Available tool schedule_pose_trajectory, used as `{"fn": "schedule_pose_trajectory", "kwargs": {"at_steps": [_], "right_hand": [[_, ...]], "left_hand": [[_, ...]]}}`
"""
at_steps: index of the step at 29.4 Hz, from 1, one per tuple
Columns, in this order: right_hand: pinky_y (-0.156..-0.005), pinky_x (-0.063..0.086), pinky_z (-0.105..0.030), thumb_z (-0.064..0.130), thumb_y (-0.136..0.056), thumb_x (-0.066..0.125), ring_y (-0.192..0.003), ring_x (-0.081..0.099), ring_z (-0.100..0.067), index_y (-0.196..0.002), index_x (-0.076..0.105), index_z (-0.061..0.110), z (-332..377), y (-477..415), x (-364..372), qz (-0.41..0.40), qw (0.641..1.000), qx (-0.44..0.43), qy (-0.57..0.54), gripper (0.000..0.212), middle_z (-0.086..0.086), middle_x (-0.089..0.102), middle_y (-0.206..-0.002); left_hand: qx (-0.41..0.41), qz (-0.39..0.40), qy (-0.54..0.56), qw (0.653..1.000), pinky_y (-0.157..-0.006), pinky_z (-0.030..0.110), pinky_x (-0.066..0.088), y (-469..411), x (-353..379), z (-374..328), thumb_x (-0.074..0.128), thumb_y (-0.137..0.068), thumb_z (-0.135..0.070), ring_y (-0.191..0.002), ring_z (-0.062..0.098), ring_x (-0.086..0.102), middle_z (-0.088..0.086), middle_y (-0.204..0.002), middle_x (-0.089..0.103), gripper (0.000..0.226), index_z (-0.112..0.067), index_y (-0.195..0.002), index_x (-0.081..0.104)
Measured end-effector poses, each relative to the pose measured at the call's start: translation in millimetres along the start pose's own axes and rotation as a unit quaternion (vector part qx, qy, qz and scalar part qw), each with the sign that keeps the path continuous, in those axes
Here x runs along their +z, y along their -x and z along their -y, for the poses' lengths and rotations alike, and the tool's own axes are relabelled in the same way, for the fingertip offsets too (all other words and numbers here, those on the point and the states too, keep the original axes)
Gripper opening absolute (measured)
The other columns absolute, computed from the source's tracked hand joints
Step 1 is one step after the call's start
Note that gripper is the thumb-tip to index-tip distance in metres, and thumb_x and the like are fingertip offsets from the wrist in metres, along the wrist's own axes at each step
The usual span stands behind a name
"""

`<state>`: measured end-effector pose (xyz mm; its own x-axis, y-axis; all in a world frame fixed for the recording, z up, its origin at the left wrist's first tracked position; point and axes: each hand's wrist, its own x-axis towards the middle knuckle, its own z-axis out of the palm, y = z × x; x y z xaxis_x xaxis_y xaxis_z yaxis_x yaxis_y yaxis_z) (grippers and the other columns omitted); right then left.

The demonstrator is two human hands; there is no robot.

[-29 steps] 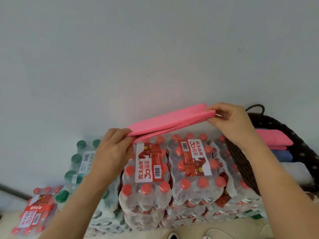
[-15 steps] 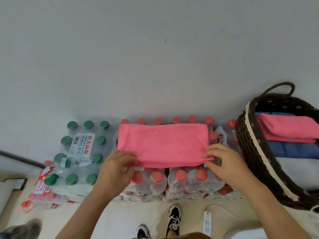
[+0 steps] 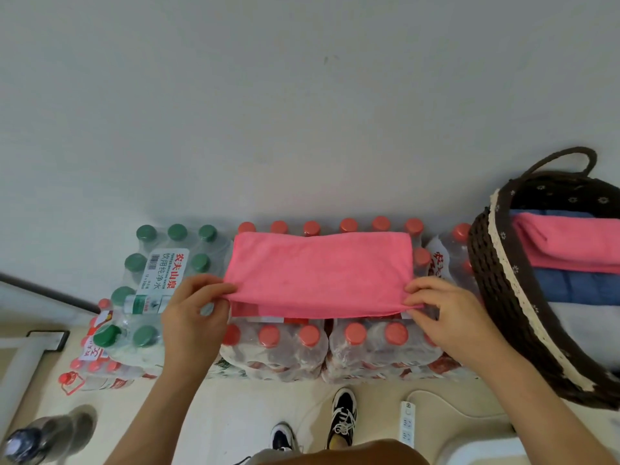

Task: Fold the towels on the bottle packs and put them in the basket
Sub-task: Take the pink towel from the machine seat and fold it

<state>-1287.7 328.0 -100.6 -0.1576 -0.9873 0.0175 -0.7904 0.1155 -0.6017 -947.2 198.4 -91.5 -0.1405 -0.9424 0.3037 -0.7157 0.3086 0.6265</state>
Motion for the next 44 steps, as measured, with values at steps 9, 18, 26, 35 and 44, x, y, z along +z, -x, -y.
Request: {"fn": "schedule_pose_trajectory", "kwargs": {"at_steps": [9, 18, 26, 35, 44], "right_hand": [[-0.084, 0.051, -0.028, 0.009, -0.076, 0.072, -0.091, 0.062, -0.004, -0.093, 0.074, 0.021, 19, -6, -15, -0.025, 0.998, 0.041, -0.04, 0.021, 0.013, 0.069, -0.095], [-0.109, 0.031, -0.032, 0.013, -0.089, 0.056, -0.133, 0.041, -0.019, -0.141, 0.044, 0.019, 21, -74, -31, -0.008, 0.992, 0.122, -0.026, 0.054, -0.002, 0.047, -0.144], [-0.084, 0.043, -0.028, 0.009, -0.082, 0.062, -0.101, 0.057, -0.02, -0.131, 0.054, 0.018, 10, -116, -29, 0.081, 0.987, 0.138, -0.006, 0.051, -0.003, 0.062, -0.109], [-0.06, 0.04, -0.022, 0.009, -0.073, 0.067, -0.084, 0.058, -0.014, -0.093, 0.067, 0.022, 13, -129, -31, 0.151, 0.978, 0.137, 0.046, 0.024, 0.004, 0.065, -0.096], [-0.049, 0.056, -0.027, -0.014, -0.087, 0.046, -0.068, 0.049, -0.017, -0.083, 0.054, 0.011, 15, -119, -46, 0.182, 0.874, 0.301, -0.336, 0.026, -0.008, 0.045, -0.084]], "left_hand": [[-0.097, 0.063, -0.02, 0.993, -0.068, 0.01, 0.036, -13, 6, -3, 0.055, -0.075, 0.013, -0.076, 0.01, 0.056, -0.001, -0.098, 0.065, 0.037, -0.015, -0.088, 0.075], [-0.05, 0.184, -0.066, 0.979, -0.104, 0.035, 0.035, -91, 47, -15, 0.056, -0.084, -0.016, -0.119, 0.029, 0.052, 0.013, -0.13, 0.055, 0.047, -0.009, -0.13, 0.057], [-0.169, 0.234, -0.029, 0.957, -0.083, 0.033, 0.049, -103, 36, -16, 0.073, -0.077, -0.016, -0.093, 0.021, 0.063, -0.001, -0.099, 0.066, 0.036, -0.019, -0.112, 0.065], [-0.203, 0.238, 0.048, 0.949, -0.06, 0.024, 0.043, -101, 24, -17, 0.081, -0.071, -0.008, -0.064, 0.011, 0.057, -0.002, -0.069, 0.063, 0.019, -0.02, -0.076, 0.068], [-0.305, 0.203, 0.231, 0.901, -0.051, 0.021, 0.054, -95, 21, -8, 0.074, -0.073, 0.01, -0.053, 0.018, 0.059, 0.008, -0.061, 0.063, 0.021, -0.004, -0.077, 0.059]]}}
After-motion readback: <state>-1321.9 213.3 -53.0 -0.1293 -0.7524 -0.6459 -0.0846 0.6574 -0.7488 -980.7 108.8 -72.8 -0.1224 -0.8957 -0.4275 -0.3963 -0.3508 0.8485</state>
